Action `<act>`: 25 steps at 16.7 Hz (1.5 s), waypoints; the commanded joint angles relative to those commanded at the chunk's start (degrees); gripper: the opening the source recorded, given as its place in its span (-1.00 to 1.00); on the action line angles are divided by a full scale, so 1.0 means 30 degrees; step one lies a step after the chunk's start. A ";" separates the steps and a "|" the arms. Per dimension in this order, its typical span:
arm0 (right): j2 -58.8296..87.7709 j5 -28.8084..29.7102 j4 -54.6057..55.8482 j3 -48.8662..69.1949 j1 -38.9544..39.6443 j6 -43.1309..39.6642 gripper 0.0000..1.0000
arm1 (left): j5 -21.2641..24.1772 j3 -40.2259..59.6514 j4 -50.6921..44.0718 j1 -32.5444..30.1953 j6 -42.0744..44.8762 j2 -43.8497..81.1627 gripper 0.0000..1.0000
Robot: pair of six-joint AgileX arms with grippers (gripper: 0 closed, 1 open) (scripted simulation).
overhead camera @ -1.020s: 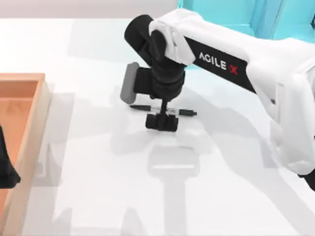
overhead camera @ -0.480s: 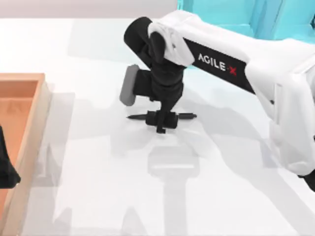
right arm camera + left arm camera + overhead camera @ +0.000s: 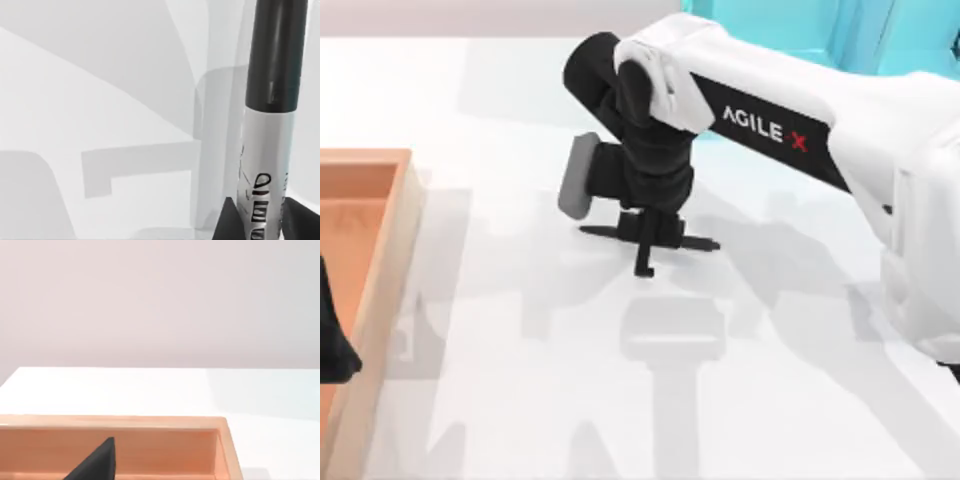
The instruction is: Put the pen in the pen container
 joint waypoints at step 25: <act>-1.1117 -0.8073 0.4577 -1.1750 -0.2966 0.2804 -1.00 | 0.0000 0.0000 0.0000 0.0000 0.0000 0.0000 1.00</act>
